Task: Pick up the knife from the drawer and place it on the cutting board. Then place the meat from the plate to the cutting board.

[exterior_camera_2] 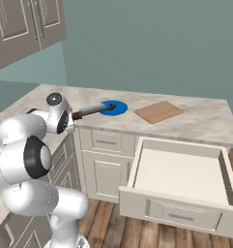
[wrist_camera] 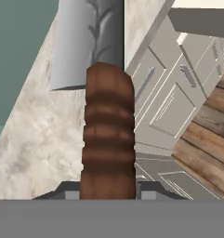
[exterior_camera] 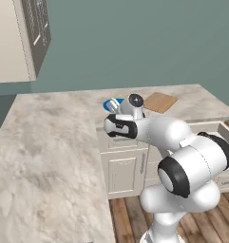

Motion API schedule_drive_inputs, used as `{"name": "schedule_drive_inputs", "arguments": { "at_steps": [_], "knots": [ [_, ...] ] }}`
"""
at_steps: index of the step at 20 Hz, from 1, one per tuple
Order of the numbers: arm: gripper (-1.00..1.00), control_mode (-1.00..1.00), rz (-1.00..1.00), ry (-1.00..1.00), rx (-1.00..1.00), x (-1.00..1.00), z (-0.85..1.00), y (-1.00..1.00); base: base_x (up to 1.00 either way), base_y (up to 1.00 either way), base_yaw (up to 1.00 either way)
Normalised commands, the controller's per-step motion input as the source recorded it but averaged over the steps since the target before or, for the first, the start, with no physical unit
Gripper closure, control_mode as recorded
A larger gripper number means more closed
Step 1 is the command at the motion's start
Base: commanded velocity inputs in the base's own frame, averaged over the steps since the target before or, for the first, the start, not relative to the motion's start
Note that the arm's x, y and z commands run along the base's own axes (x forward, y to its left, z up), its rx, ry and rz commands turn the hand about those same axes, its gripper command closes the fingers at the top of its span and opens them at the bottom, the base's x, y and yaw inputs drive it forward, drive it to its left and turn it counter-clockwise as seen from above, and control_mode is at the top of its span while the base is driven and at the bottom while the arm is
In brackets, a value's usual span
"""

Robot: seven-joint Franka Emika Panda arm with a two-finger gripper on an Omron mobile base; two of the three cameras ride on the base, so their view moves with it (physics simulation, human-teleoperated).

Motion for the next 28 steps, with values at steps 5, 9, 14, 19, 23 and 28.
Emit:
{"name": "schedule_drive_inputs", "arguments": {
  "at_steps": [5, 9, 14, 19, 23, 28],
  "knots": [
    [1.0, 1.0, 0.0, 0.0, 0.0, 0.0, 0.0, 0.0, 1.0, 0.47, 0.0],
    [1.0, 1.0, 0.0, 0.0, 0.0, 0.0, 0.0, 0.0, 1.0, 0.32, 0.0],
    [1.0, 1.0, 0.0, 0.0, 0.0, 0.0, 0.0, 0.0, 0.52, 0.02, 0.0],
    [1.0, 1.0, 0.0, 0.0, 0.0, 0.0, 0.0, 0.0, 0.42, -0.03, -0.08],
    [1.0, 1.0, 0.0, 0.0, 0.0, 0.0, 0.0, 0.0, 0.55, -0.09, -0.2],
    [1.0, 1.0, 0.0, 0.0, 0.0, 0.0, 0.0, 0.0, 0.13, -0.14, -0.12]
  ]
}}
